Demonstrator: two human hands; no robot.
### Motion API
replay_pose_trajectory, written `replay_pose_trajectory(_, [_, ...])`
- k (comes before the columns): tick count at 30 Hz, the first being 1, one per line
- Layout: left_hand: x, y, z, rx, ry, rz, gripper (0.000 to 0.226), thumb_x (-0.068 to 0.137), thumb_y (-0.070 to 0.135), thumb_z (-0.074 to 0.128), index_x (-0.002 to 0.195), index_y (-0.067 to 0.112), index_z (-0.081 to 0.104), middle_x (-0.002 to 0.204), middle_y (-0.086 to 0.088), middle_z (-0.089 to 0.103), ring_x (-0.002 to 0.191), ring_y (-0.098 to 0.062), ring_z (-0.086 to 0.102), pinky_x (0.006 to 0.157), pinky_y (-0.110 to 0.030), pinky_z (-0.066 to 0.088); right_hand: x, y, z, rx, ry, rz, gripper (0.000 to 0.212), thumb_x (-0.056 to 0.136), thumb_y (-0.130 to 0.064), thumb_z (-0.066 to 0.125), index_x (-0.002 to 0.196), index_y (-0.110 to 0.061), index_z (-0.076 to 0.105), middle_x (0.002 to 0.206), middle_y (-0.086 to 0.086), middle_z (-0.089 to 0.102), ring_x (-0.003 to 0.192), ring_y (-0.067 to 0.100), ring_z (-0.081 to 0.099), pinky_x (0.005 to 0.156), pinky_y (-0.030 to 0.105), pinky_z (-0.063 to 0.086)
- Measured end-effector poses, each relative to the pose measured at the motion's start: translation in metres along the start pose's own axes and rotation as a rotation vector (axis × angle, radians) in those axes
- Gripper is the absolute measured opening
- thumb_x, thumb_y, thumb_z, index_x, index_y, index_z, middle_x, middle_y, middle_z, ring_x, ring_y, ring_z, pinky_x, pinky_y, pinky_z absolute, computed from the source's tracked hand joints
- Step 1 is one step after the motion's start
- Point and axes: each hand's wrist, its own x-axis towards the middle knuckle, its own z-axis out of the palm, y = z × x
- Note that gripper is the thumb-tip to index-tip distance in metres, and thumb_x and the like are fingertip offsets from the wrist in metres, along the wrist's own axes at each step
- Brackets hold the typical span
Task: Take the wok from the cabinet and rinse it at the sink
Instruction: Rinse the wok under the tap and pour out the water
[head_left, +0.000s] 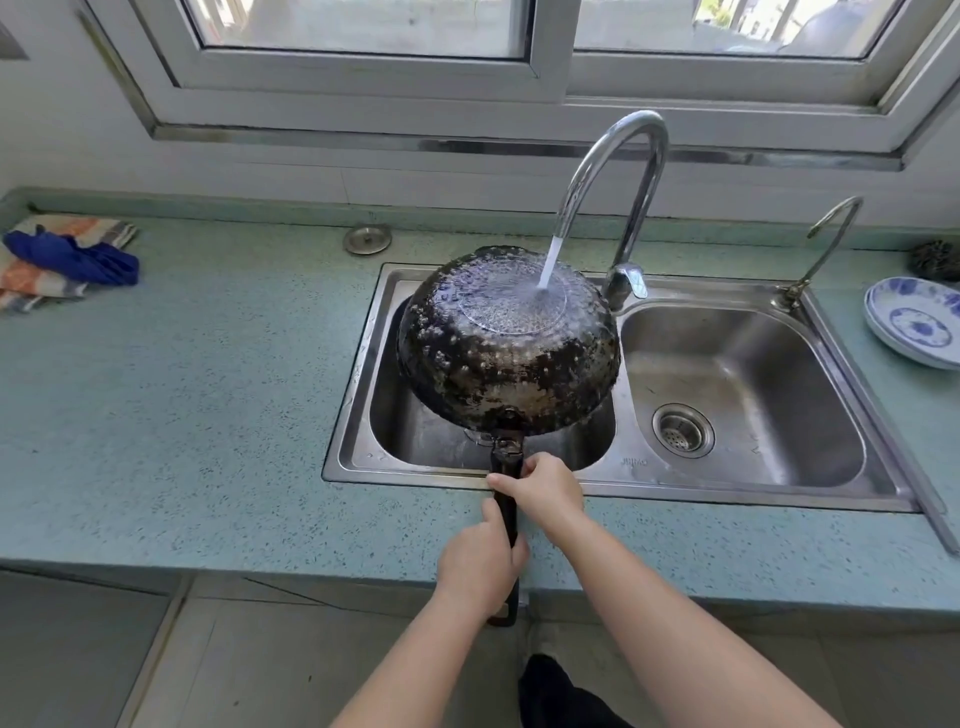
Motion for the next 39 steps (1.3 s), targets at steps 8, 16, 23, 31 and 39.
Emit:
replay_pose_trajectory(8, [-0.0006,0.0003,-0.0012,-0.026,-0.002,-0.008,0.035,0.096,0.036,0.037,0.118,0.009,0.035,0.101,-0.011,0.067,0.09,-0.032,0.064,0.06,-0.033,0.039,-0.0017,-0.0017,-0.002,0.003,-0.008,-0.002,0.048,0.074,-0.047,0.069,0.104,-0.011,0.058,0.104,0.004,0.067,0.098,0.024,0.061,0.076,0.033,0.046])
replay_pose_trajectory(16, [0.0011,-0.0009,0.0011,-0.021,0.009,-0.007,0.036,0.096,0.038,0.036,0.117,0.009,0.036,0.099,-0.011,0.067,0.088,-0.032,0.065,0.06,-0.035,0.042,-0.0025,-0.0024,-0.002,-0.006,-0.001,0.0,0.051,0.074,-0.049,0.069,0.107,-0.011,0.058,0.105,0.004,0.067,0.099,0.024,0.061,0.076,0.033,0.045])
replay_pose_trajectory(23, [0.0007,-0.001,0.0011,-0.035,0.011,-0.008,0.036,0.096,0.039,0.036,0.117,0.01,0.036,0.097,-0.01,0.067,0.086,-0.03,0.065,0.058,-0.033,0.04,-0.0031,-0.0022,-0.0022,0.012,-0.006,-0.005,0.049,0.075,-0.047,0.069,0.107,-0.011,0.058,0.104,0.004,0.067,0.098,0.024,0.061,0.07,0.03,0.042])
replay_pose_trajectory(31, [-0.0017,-0.0022,0.0007,-0.06,0.018,-0.008,0.036,0.096,0.04,0.036,0.116,0.01,0.037,0.095,-0.01,0.067,0.084,-0.03,0.065,0.057,-0.033,0.039,-0.0028,-0.0014,-0.002,0.023,-0.005,-0.004,0.047,0.075,-0.046,0.069,0.104,-0.012,0.058,0.095,0.001,0.063,0.089,0.02,0.058,0.069,0.029,0.041])
replay_pose_trajectory(39, [-0.006,-0.0063,-0.0047,-0.105,0.041,-0.061,0.035,0.092,0.042,0.041,0.115,0.014,0.04,0.096,-0.008,0.067,0.087,-0.029,0.064,0.066,-0.033,0.043,-0.0006,-0.0043,0.0021,0.046,-0.013,-0.036,0.048,0.074,-0.046,0.07,0.105,-0.011,0.059,0.102,0.003,0.067,0.096,0.023,0.062,0.077,0.034,0.047])
